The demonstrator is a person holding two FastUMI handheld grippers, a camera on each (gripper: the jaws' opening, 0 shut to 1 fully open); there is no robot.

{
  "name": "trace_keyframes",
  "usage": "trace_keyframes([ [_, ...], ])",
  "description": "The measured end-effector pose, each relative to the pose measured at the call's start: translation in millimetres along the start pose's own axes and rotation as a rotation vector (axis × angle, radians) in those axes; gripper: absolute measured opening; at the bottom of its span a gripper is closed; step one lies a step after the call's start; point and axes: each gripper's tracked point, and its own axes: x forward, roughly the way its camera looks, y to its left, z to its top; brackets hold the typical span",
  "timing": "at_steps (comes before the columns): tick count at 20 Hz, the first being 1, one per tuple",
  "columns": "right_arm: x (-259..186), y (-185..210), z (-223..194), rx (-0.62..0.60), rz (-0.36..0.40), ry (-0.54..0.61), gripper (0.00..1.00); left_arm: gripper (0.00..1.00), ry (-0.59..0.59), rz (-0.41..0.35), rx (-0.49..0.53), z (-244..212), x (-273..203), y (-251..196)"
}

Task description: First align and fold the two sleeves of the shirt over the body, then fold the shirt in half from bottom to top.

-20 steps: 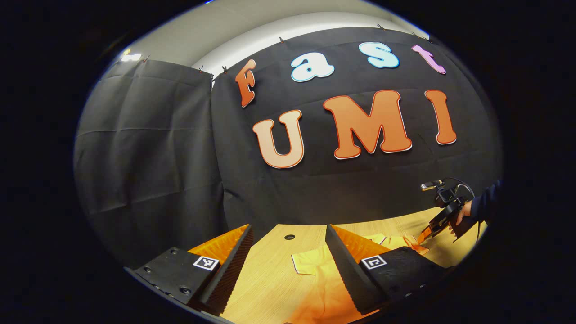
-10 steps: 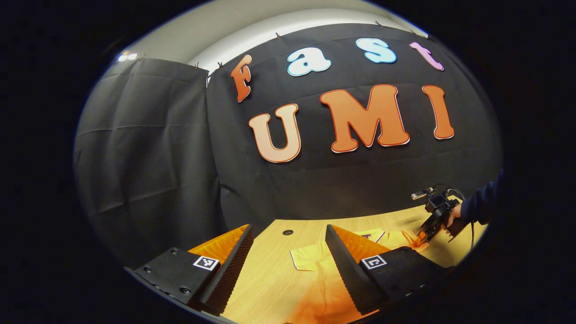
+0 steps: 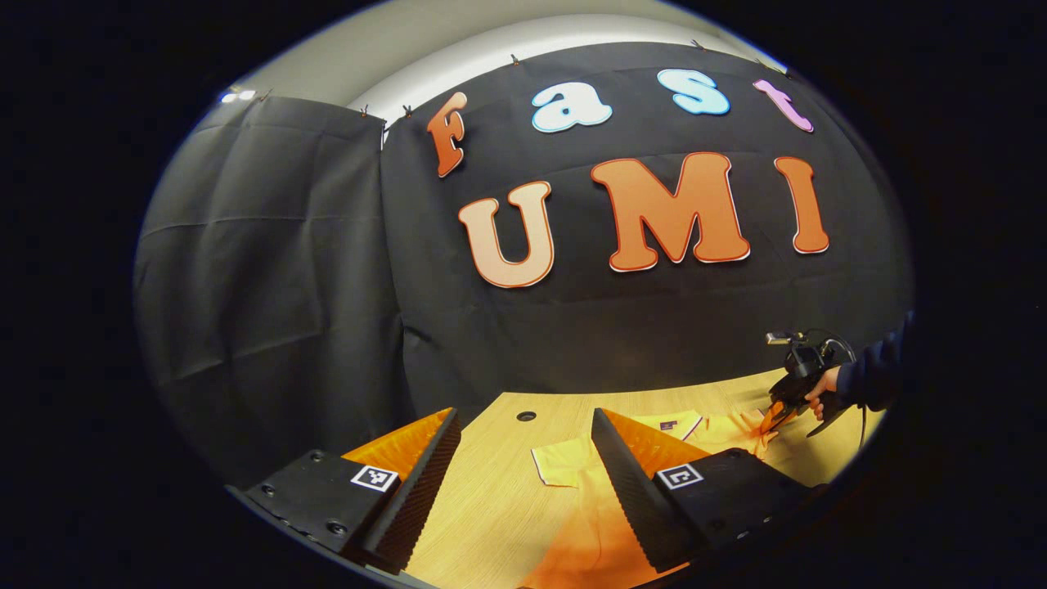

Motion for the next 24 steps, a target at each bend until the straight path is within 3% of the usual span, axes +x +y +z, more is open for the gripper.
trace_keyframes([
  [1, -7, 10, 3, -0.008, 0.016, -0.009, 0.03, 0.99, 0.003, 0.001, -0.006, -1, 2, 3],
  [10, -42, 80, 5, -0.171, 0.007, -0.098, 0.03, 0.99, 0.024, -0.055, -0.057, -24, 26, 26],
  [20, -52, 157, -11, -0.122, 0.059, -0.109, 0.03, 0.99, 0.096, -0.165, -0.103, -57, 97, 73],
  [22, -55, 165, -9, -0.106, 0.050, -0.112, 0.41, 0.99, 0.113, -0.192, -0.110, -65, 113, 80],
  [24, -54, 170, -4, -0.073, 0.030, -0.135, 0.45, 0.99, 0.123, -0.227, -0.115, -71, 129, 82],
])
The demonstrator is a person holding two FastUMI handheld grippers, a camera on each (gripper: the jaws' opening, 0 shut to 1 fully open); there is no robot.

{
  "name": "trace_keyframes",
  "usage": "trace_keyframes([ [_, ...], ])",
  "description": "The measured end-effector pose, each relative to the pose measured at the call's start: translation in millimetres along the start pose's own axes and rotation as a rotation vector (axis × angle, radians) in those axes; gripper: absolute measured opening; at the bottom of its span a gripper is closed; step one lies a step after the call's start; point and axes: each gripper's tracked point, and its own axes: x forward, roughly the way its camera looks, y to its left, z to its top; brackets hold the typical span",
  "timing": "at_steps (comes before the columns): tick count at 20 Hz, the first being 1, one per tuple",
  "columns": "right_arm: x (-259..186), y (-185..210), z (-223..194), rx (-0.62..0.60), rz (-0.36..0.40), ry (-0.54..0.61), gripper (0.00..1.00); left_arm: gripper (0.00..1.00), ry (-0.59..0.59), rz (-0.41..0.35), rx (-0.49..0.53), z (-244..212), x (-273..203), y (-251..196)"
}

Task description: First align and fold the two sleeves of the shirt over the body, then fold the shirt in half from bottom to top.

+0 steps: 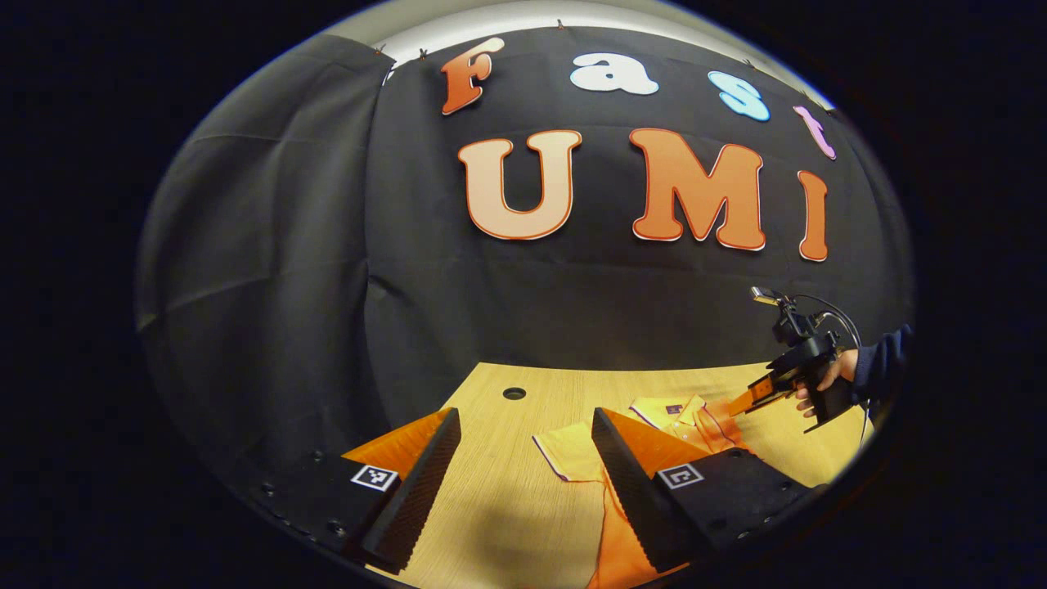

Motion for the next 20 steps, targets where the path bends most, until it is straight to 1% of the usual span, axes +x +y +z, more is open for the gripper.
trace_keyframes([
  [1, -5, 3, 2, 0.020, 0.002, -0.008, 0.55, 0.99, 0.007, -0.020, 0.000, -1, 10, 3],
  [2, -9, 6, 4, 0.035, 0.000, -0.018, 0.63, 0.99, 0.021, -0.045, 0.000, -6, 19, 5],
  [3, -13, 6, 4, 0.044, -0.010, -0.028, 0.64, 0.99, 0.041, -0.077, -0.005, -11, 32, 4],
  [4, -18, 6, 5, 0.051, -0.020, -0.043, 0.73, 1.00, 0.066, -0.108, -0.013, -17, 44, 3],
  [6, -34, 7, 3, 0.059, -0.039, -0.079, 0.75, 0.99, 0.138, -0.165, -0.032, -35, 73, 1],
  [7, -43, 6, 1, 0.061, -0.051, -0.097, 0.71, 0.99, 0.182, -0.189, -0.040, -47, 90, -1],
  [8, -52, 5, -1, 0.060, -0.067, -0.114, 0.79, 0.99, 0.228, -0.205, -0.048, -56, 105, -2],
  [10, -72, 1, -7, 0.056, -0.094, -0.148, 0.84, 1.00, 0.321, -0.241, -0.081, -77, 130, -9],
  [13, -104, -4, -11, 0.043, -0.126, -0.202, 0.93, 0.98, 0.493, -0.238, -0.127, -109, 162, -18],
  [17, -145, -11, -15, 0.058, -0.145, -0.281, 0.96, 0.98, 0.692, -0.230, -0.158, -150, 188, -39],
  [20, -170, -22, -19, 0.064, -0.170, -0.323, 0.97, 0.98, 0.799, -0.198, -0.166, -169, 207, -48],
])
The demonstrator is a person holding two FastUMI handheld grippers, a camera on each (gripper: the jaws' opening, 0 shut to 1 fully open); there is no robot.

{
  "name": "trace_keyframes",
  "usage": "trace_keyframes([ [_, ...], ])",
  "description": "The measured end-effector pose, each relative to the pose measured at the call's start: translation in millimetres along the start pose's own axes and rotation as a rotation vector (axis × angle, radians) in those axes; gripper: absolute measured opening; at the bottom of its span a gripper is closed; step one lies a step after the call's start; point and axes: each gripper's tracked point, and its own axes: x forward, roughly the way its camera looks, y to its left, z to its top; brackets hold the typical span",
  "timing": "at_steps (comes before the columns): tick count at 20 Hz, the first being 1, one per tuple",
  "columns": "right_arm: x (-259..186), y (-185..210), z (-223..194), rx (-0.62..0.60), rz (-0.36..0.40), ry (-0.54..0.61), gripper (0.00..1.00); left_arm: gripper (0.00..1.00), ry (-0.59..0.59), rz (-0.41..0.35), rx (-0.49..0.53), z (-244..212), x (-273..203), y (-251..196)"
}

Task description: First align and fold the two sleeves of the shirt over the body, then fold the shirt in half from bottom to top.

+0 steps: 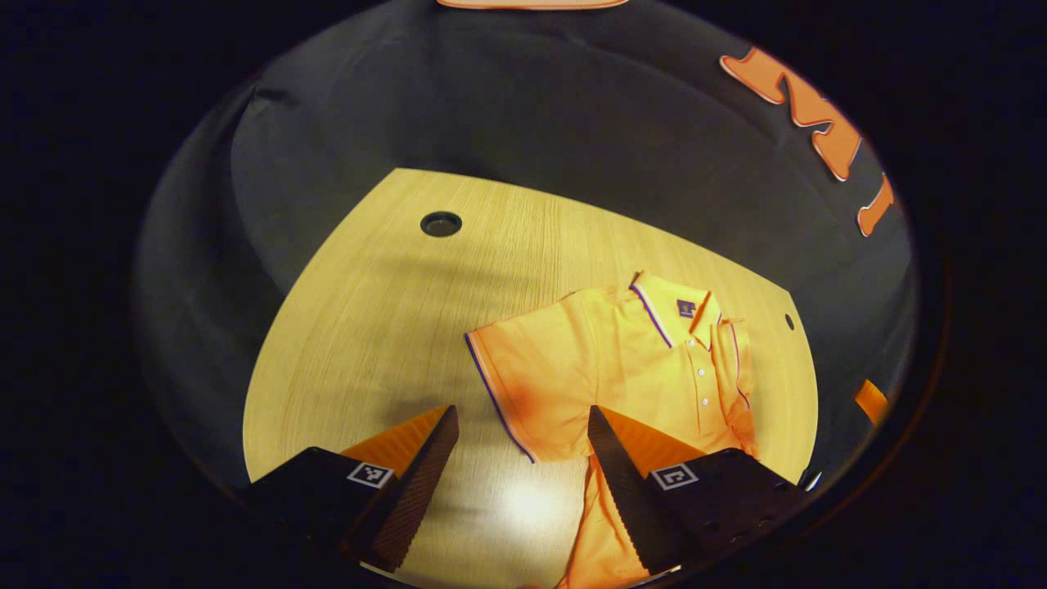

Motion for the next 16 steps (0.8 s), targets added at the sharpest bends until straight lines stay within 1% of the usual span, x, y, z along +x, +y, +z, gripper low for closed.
trace_keyframes([
  [5, -35, -26, 0, -0.012, -0.044, -0.061, 0.98, 0.98, 0.129, 0.061, -0.050, 2, 37, 0],
  [6, -42, -31, -1, -0.006, -0.053, -0.070, 0.98, 0.94, 0.150, 0.079, -0.054, 2, 43, 2],
  [7, -48, -36, -2, 0.004, -0.061, -0.078, 0.98, 0.96, 0.175, 0.101, -0.055, 0, 48, 4],
  [9, -61, -46, -6, 0.026, -0.076, -0.089, 0.98, 0.96, 0.206, 0.137, -0.041, -1, 59, 7],
  [11, -72, -56, -10, 0.043, -0.096, -0.103, 0.98, 0.92, 0.239, 0.178, -0.016, -5, 67, 9],
  [12, -76, -62, -12, 0.051, -0.108, -0.107, 0.98, 0.89, 0.255, 0.196, -0.014, -9, 71, 10],
  [13, -80, -67, -15, 0.061, -0.115, -0.109, 0.97, 0.84, 0.265, 0.230, 0.006, -10, 74, 15],
  [14, -83, -71, -18, 0.072, -0.124, -0.107, 0.97, 0.77, 0.263, 0.231, 0.027, -9, 72, 14],
  [15, -85, -74, -21, 0.085, -0.128, -0.105, 0.97, 0.62, 0.259, 0.210, 0.049, -9, 75, 10],
  [16, -87, -77, -25, 0.100, -0.132, -0.101, 0.97, 0.52, 0.223, 0.180, 0.051, 0, 75, 2],
])
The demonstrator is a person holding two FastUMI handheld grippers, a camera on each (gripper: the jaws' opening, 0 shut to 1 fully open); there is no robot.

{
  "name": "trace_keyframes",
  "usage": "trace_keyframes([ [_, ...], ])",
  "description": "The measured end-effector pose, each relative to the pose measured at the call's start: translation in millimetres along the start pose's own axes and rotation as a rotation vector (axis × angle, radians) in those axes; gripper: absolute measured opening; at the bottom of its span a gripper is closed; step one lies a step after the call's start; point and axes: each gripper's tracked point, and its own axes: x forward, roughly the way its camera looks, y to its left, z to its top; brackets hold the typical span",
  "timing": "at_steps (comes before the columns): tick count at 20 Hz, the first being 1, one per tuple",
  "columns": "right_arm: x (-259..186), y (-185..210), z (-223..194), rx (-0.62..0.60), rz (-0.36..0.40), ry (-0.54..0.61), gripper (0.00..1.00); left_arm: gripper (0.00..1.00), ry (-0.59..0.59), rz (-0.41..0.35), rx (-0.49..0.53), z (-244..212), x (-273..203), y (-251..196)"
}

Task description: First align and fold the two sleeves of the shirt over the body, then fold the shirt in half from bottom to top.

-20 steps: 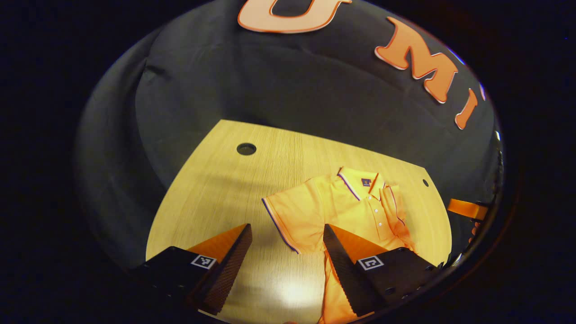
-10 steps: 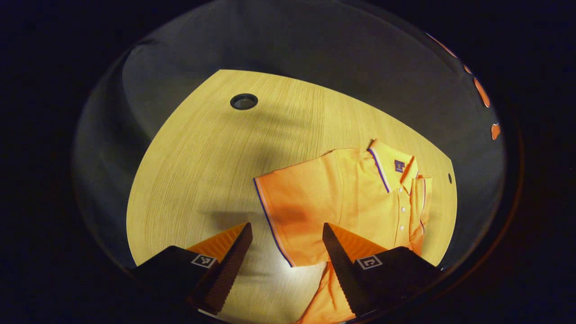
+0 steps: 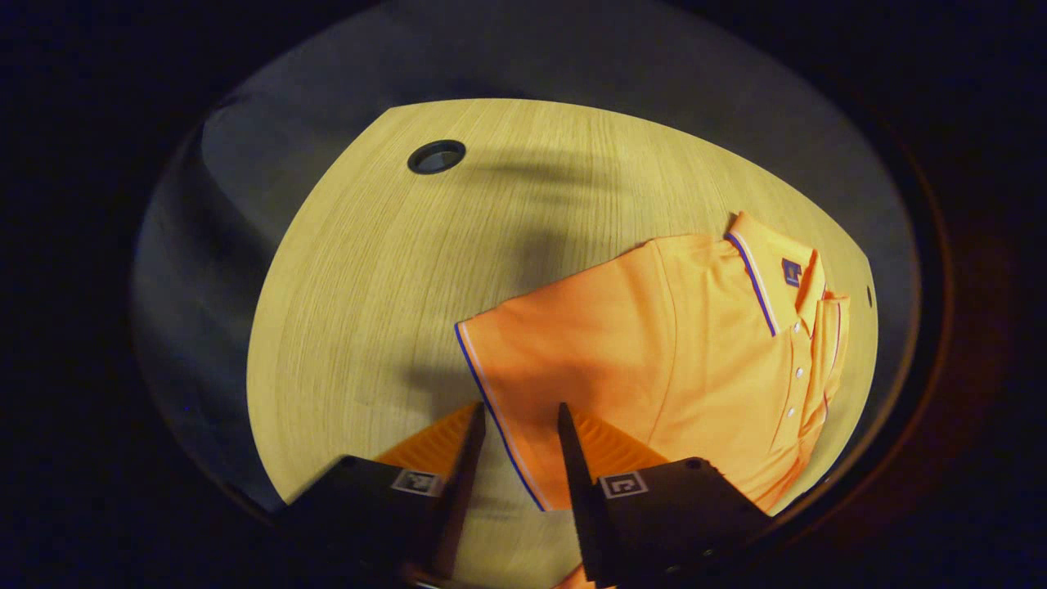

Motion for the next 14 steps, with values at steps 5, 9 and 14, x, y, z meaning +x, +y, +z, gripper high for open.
trace_keyframes([
  [5, -10, -12, -15, 0.028, -0.012, 0.010, 0.97, 0.07, -0.091, -0.104, 0.051, 13, -21, -18],
  [9, -12, -17, -19, 0.040, -0.019, 0.014, 0.97, 0.06, -0.200, -0.150, 0.169, 36, -58, -44],
  [14, -20, -18, -23, 0.045, -0.039, 0.008, 0.98, 0.07, -0.270, -0.221, 0.301, 46, -80, -99],
])
